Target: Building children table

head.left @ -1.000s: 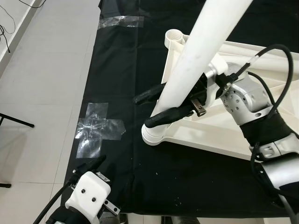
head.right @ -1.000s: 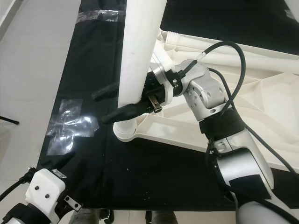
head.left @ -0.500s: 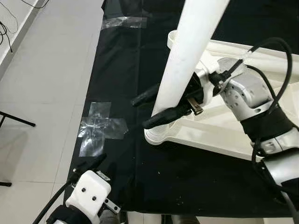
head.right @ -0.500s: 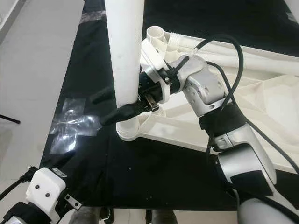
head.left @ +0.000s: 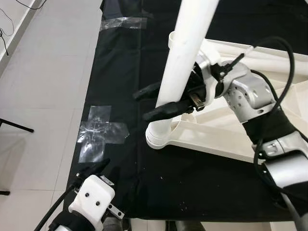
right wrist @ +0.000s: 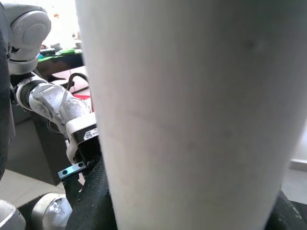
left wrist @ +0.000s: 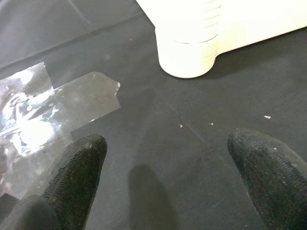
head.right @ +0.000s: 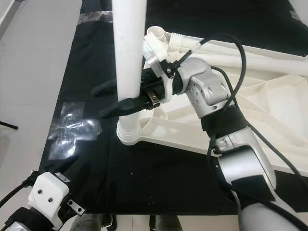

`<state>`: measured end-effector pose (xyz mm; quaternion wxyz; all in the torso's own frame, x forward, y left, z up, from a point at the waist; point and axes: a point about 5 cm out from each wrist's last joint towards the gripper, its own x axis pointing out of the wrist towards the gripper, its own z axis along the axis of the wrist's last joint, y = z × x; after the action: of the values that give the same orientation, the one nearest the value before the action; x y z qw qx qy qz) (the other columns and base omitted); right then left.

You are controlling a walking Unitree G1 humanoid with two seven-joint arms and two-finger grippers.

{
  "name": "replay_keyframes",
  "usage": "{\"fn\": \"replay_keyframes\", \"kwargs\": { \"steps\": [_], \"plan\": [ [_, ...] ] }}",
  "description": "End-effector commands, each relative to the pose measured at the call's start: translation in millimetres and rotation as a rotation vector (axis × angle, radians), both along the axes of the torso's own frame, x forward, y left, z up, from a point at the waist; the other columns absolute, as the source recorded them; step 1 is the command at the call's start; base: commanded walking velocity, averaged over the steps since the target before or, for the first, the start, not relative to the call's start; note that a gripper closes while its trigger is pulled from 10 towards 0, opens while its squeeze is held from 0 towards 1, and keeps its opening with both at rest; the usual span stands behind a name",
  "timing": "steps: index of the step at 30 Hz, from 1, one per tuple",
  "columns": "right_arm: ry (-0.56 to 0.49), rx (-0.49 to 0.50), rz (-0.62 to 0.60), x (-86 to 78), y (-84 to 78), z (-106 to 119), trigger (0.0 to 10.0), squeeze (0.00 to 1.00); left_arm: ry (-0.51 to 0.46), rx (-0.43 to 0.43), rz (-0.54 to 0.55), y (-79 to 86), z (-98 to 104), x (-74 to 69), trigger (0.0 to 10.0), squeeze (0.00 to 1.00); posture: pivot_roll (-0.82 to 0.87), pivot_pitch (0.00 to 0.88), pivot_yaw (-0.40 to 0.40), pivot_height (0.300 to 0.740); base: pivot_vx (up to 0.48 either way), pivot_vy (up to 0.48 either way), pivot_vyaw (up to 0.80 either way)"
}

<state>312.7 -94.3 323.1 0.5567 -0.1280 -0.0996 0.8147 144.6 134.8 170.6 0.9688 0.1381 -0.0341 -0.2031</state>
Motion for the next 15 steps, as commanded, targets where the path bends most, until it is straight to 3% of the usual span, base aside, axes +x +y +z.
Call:
{"fn": "replay_keyframes", "kwargs": {
  "steps": [1, 15],
  "plan": [
    [0.065, -0.093, -0.016, 1.1, -4.0, -23.6, 10.0, 0.0, 0.026, -0.001, -0.005, 0.4, -5.0, -2.2, 10.0, 0.0, 0.09, 0.379, -0.042, 0.74, 0.0, 0.0, 0.0],
    [0.003, -0.122, -0.088, 3.8, 0.7, -29.0, 10.0, 0.0, 0.023, 0.003, -0.008, 0.5, -5.7, -1.2, 10.0, 0.0, 0.09, 0.364, -0.038, 0.74, 0.0, 0.0, 0.0]
  ]
}}
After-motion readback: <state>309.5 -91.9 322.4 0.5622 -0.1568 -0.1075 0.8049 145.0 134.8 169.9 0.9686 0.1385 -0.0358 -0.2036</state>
